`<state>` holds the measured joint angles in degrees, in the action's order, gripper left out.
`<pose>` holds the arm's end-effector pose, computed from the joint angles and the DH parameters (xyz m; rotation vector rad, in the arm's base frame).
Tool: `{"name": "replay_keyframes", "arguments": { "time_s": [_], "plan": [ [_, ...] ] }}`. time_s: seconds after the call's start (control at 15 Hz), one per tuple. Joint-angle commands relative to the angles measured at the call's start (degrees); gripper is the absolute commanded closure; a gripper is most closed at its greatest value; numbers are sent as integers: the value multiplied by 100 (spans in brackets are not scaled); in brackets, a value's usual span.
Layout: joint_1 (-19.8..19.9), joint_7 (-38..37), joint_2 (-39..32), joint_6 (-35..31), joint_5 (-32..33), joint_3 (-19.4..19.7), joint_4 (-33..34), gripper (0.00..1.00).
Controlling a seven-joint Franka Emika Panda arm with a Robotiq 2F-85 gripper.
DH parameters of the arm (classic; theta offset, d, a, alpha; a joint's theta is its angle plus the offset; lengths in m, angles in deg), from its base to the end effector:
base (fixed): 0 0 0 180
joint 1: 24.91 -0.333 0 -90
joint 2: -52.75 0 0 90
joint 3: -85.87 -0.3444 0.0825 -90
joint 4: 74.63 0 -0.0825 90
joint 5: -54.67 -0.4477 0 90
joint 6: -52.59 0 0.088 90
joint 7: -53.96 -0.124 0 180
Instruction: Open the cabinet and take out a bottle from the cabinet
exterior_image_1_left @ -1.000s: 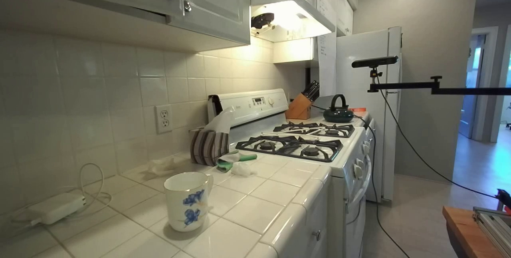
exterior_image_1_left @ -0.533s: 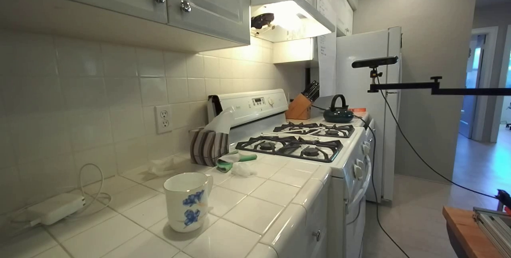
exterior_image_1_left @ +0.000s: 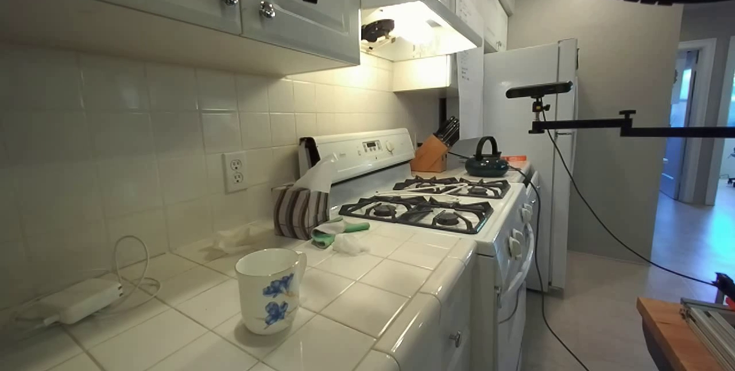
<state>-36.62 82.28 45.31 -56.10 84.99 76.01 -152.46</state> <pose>0.6655 0.2044 0.7165 2.2945 1.1529 0.4927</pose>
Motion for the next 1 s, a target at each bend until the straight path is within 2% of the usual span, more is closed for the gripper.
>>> {"name": "replay_keyframes", "arguments": {
  "time_s": [0.0, 0.2, 0.47, 0.67, 0.93],
  "plan": [
    [-51, -51, -327, -308, 608, 49, 287, 0],
    [-83, 26, -643, -308, 872, 84, 650, 0],
    [49, -44, -927, -685, 322, -19, 956, 0],
    [203, -205, -734, -1457, -464, -118, 591, 0],
    [434, -533, 95, -2413, -1402, -112, -514, 0]
  ]
}}
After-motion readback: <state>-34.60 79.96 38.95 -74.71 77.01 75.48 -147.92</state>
